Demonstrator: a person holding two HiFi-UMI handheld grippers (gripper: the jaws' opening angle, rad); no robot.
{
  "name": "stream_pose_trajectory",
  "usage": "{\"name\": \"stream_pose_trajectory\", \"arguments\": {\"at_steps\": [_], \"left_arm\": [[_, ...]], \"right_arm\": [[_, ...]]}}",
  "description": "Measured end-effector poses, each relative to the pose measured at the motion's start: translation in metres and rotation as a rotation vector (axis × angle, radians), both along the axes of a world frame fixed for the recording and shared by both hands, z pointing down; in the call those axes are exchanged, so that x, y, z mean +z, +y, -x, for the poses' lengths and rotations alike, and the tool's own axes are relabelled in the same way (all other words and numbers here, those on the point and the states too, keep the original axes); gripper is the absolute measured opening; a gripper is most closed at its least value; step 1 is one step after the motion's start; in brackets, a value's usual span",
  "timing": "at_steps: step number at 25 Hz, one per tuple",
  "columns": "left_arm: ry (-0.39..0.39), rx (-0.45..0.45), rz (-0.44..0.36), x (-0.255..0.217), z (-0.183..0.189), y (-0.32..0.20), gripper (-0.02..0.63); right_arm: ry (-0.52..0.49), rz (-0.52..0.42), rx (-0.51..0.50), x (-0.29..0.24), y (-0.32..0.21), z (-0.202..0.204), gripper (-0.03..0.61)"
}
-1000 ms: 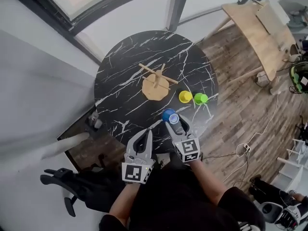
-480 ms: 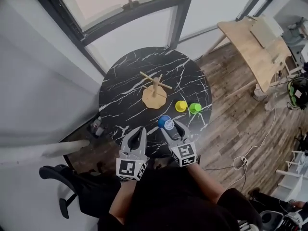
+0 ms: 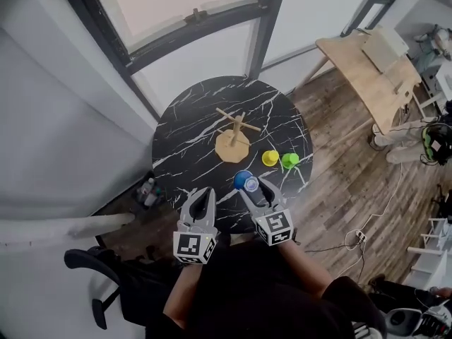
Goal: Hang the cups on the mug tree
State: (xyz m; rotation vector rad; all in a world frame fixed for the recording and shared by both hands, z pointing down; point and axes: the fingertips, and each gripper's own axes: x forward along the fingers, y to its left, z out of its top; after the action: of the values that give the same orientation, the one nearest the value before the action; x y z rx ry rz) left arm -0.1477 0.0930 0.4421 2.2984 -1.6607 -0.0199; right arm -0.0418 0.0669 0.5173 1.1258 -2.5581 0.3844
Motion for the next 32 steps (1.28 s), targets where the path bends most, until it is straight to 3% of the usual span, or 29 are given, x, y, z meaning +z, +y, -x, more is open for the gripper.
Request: {"name": "stream_pose_trajectory", "arguments": {"at_steps": [14, 32], "left_arm": [[0.006, 0.163, -0.080, -0.030, -0.002, -0.010, 0.000], [-0.016, 0.106, -0.069, -0.044, -0.038, -0.064, 0.000]], "right_arm": [[-0.063, -0.064, 0.132, -0.063, 0.003, 0.006, 0.227], [-0.140, -0.137, 0.095, -0.105, -0.068, -0.034, 0.227]]}}
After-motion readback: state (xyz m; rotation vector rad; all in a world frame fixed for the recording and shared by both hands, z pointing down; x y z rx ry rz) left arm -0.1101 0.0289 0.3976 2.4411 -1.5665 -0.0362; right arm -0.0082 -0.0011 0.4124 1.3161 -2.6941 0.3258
